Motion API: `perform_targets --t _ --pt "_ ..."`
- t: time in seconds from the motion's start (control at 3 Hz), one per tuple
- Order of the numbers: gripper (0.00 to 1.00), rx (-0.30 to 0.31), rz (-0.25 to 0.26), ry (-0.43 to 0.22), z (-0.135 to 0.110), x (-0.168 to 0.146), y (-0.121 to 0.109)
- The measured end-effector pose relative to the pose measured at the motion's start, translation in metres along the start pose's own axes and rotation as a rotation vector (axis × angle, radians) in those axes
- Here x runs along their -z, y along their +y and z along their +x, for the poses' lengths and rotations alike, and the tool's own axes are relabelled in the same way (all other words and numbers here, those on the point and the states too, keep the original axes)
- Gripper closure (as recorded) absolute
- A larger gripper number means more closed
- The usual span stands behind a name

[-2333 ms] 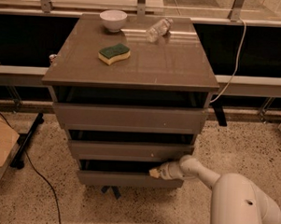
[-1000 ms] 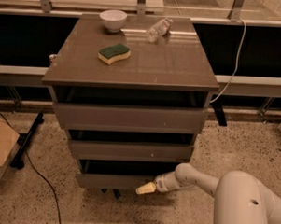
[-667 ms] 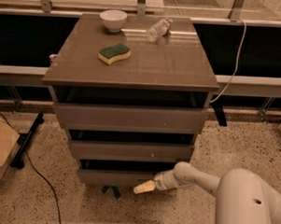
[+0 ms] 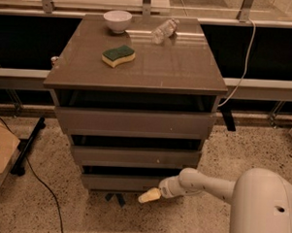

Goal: Open bottom drawer

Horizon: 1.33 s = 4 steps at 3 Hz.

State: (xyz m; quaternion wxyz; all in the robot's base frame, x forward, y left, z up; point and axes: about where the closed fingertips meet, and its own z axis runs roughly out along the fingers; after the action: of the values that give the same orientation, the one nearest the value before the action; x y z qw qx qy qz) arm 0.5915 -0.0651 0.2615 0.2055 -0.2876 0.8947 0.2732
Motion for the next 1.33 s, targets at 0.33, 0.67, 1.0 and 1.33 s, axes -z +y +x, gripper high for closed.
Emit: perform_targets --t 0.33,0.67,1.0,1.33 --pt "0.00 0.066 0.030 0.000 -0.007 -0.007 -0.003" --pt "0.00 0.123 0.041 0.015 -0.010 -0.023 -0.014" --pt "0.00 0.157 0.053 0.021 -0.018 -0.037 -0.034" --pt "0.00 0.171 0.072 0.019 -0.023 -0.044 -0.053"
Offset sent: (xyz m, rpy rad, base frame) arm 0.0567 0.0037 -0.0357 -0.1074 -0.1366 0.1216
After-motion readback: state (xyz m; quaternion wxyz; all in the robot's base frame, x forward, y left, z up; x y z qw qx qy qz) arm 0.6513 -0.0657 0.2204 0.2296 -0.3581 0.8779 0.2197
